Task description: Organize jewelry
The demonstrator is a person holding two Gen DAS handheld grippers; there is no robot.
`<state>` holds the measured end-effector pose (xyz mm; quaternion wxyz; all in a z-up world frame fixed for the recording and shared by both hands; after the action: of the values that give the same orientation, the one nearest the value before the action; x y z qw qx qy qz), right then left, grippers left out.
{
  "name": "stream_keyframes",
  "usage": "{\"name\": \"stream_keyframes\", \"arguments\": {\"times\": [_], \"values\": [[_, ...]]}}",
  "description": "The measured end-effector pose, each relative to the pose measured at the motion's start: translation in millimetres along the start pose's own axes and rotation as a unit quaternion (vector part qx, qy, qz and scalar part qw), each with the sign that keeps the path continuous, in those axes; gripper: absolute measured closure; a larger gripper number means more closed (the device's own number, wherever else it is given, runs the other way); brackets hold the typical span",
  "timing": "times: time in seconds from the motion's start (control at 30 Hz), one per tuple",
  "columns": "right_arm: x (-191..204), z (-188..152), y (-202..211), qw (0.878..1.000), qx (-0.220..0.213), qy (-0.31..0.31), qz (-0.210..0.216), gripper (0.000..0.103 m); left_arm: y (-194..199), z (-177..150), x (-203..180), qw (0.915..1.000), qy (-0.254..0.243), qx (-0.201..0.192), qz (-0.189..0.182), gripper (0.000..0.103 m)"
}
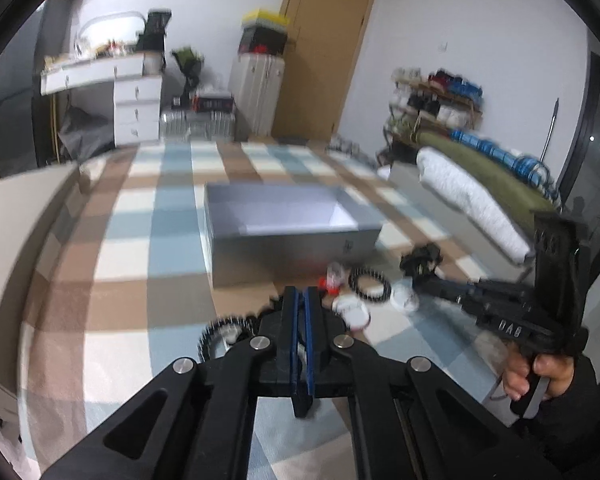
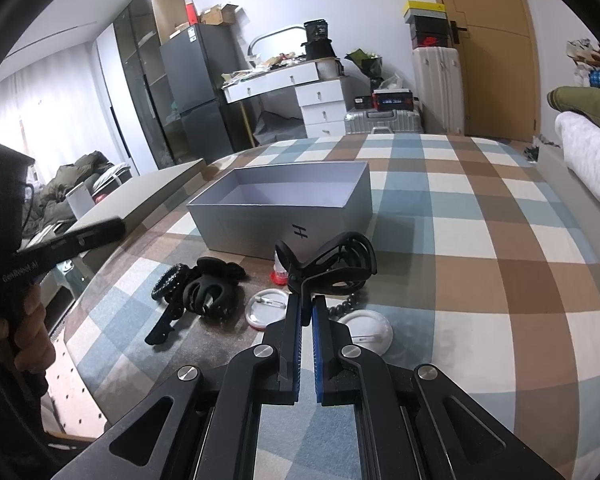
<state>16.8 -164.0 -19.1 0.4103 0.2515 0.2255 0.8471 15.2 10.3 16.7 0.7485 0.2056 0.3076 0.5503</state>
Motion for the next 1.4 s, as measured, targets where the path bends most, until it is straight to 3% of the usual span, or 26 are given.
{"name": "stream_keyframes", "arguments": {"times": [0.1, 0.2, 0.23, 0.33, 0.37, 0.53, 0.63, 0.93, 1.2, 1.4], "values": [[0.4, -0.3, -0.7, 1.0, 0.002, 0.001, 0.001, 0.099, -17.6, -6.8, 1.7, 0.9983, -0.003, 0.057, 0.005, 0.103], [0.7, -0.7, -1.0, 1.0, 0.003, 0.002, 0.003, 0.099, -29.2, -14.3, 0.0, 0.9959, -0.011, 0.089, 0.006, 0.1], [1.3, -0.8, -0.2, 1.0, 0.003, 0.002, 0.003, 0.099, -34.6, -16.9, -1.4, 0.9948, -0.016, 0.1, 0.013, 0.095], [1.4, -0.9, 0.4, 1.0, 0.002, 0.002, 0.003, 0.099, -39.5, -21.3, -3.5, 0.9937, -0.015, 0.11, 0.021, 0.064], [1.5, -1.0, 0.9, 1.0, 0.002, 0.002, 0.003, 0.099, -40.8, -22.1, -3.2, 0.9936, -0.013, 0.11, 0.022, 0.059], [3.3, -1.0, 0.6, 1.0, 0.002, 0.007, 0.003, 0.098, -47.3, -26.3, -7.3, 0.9911, -0.027, 0.123, 0.041, 0.06], [3.7, -1.2, -0.9, 1.0, 0.007, 0.006, 0.011, 0.095, -48.9, -28.4, -12.1, 0.9892, -0.045, 0.125, 0.063, 0.088], [12.6, -4.3, -4.0, 0.999, 0.015, 0.027, 0.016, 0.098, -39.1, -25.5, -10.3, 0.9925, -0.046, 0.1, 0.053, 0.089], [19.1, 0.7, 13.1, 0.998, -0.028, 0.046, 0.016, 0.103, -25.2, -14.5, -10.4, 0.996, -0.04, 0.066, 0.045, 0.089], [17.6, 2.0, 7.9, 0.999, -0.019, 0.045, 0.017, 0.103, -22.5, -12.0, -9.2, 0.997, -0.036, 0.058, 0.036, 0.089]]}}
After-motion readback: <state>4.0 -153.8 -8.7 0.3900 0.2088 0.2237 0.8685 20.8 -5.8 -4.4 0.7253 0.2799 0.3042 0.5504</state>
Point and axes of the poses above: each gripper's, at about its wrist camera, not at the fingertips, and y roughly against the way its jaws point, x to its left, z to its top, the point moved 1 cm from there along -y, roughly the way its jaws point, and after that the axes turned 4 degrees about x, right-handed, at the moved point
